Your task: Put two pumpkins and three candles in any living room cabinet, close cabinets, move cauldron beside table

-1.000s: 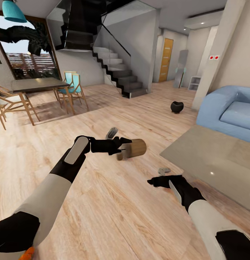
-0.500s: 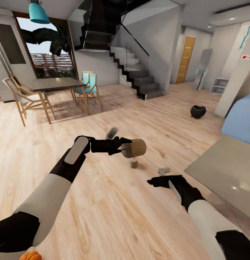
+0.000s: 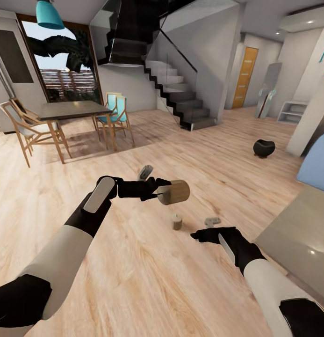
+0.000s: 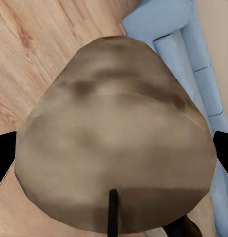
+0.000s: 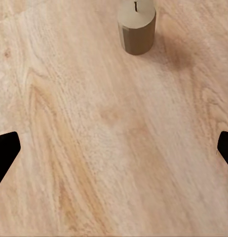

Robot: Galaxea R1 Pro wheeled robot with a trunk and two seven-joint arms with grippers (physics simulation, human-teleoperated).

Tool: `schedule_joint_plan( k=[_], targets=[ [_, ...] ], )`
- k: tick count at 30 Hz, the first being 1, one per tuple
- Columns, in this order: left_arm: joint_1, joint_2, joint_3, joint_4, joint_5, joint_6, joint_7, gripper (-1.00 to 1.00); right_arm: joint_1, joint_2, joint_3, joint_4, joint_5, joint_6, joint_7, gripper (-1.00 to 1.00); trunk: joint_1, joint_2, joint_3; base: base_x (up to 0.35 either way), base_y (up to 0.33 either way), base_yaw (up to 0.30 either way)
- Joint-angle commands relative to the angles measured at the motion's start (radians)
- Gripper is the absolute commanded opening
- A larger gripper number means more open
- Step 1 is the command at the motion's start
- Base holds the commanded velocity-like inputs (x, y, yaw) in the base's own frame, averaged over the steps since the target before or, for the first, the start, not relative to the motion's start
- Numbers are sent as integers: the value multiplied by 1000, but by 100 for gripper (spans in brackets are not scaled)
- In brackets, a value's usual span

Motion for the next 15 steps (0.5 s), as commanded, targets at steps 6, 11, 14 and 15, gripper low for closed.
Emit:
schedule_joint_plan(
  k=[6, 11, 14, 15],
  targets=[
    [0, -2, 0, 0, 10, -1, 0, -100, 0, 0, -1, 0, 0, 0, 0, 100, 0, 0, 0, 332, 0, 0],
    [0, 1, 0, 0, 10, -6, -1, -100, 0, -1, -1, 0, 1, 0, 0, 100, 0, 0, 0, 332, 0, 0],
    [0, 0, 0, 1, 10, -7, -2, -100, 0, -1, -1, 0, 1, 0, 0, 100, 0, 0, 0, 332, 0, 0],
    [0, 1, 0, 1, 10, -7, -2, -100, 0, -2, -1, 0, 1, 0, 0, 100, 0, 0, 0, 332, 0, 0]
  ],
)
